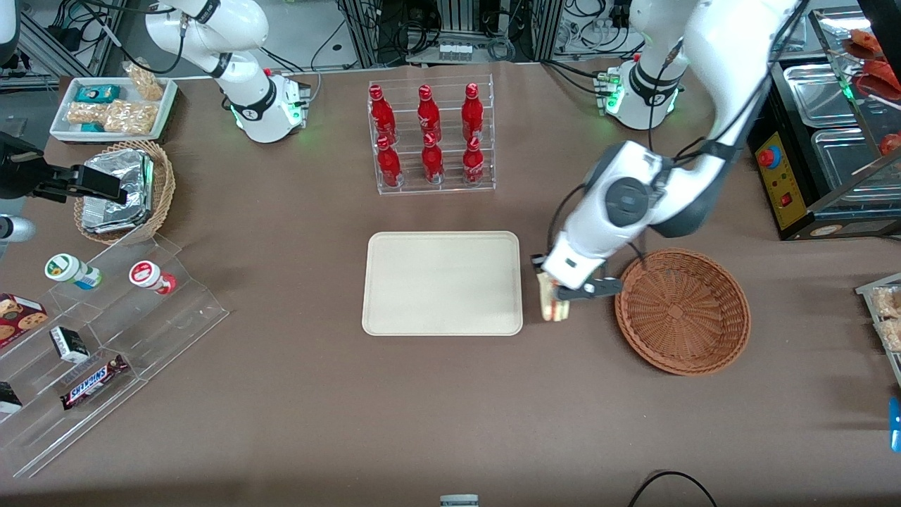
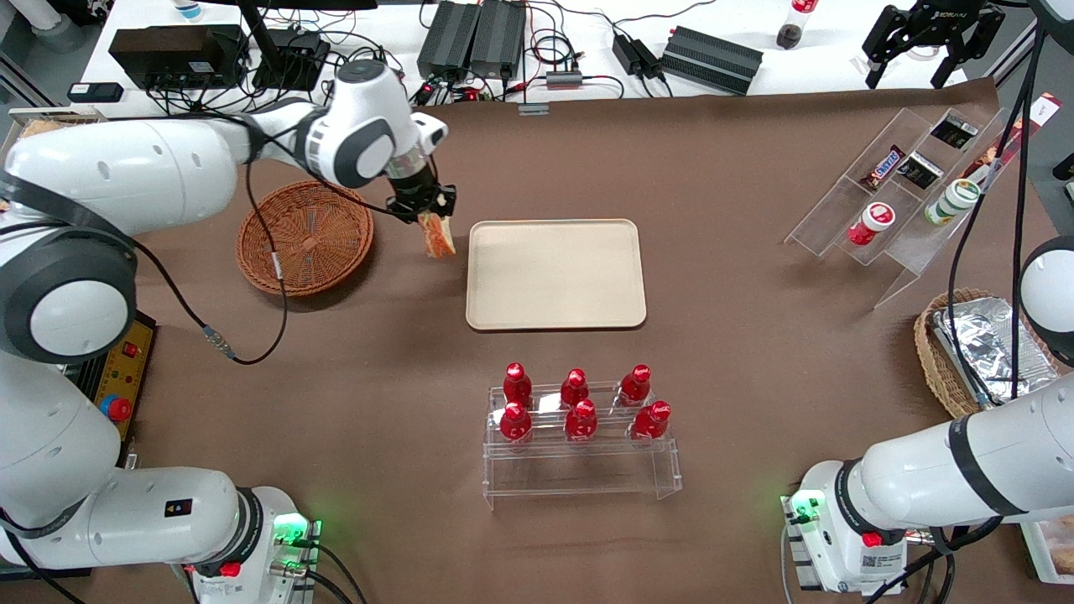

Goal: Place sandwich from basket to tray
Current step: 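Lift the sandwich with the left gripper and carry it over the cream tray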

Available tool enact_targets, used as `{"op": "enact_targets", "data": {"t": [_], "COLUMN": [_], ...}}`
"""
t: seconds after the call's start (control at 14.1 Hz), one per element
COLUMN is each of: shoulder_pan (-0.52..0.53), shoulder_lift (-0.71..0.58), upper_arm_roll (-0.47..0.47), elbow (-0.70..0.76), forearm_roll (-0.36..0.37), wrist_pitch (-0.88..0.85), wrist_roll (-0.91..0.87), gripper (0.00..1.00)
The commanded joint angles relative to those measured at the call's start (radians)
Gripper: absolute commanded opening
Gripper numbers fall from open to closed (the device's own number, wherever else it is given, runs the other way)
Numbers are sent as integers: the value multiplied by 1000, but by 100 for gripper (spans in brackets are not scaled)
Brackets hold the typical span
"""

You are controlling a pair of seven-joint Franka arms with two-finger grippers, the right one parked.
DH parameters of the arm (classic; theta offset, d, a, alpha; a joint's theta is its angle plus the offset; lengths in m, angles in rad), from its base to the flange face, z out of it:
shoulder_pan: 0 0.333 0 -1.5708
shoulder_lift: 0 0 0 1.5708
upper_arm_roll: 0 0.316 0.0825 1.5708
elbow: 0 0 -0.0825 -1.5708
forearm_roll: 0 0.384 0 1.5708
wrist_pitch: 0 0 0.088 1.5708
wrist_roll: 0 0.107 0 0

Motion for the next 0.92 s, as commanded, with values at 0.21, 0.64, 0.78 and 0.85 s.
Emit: {"op": "enact_targets", "data": {"t": [0.21, 0.64, 0.78, 0.85], "shoulder_pan": [-227, -367, -399, -410], "shoulder_lift": [283, 399, 428, 440], "upper_arm_roll": [4, 20, 20, 20], "elbow": [352, 461, 461, 462], "forearm_roll": [269, 301, 320, 321], "wrist_pitch": [-139, -139, -134, -132], "wrist_roll": [-360, -376, -376, -376], "gripper": [17, 24, 23, 23]}}
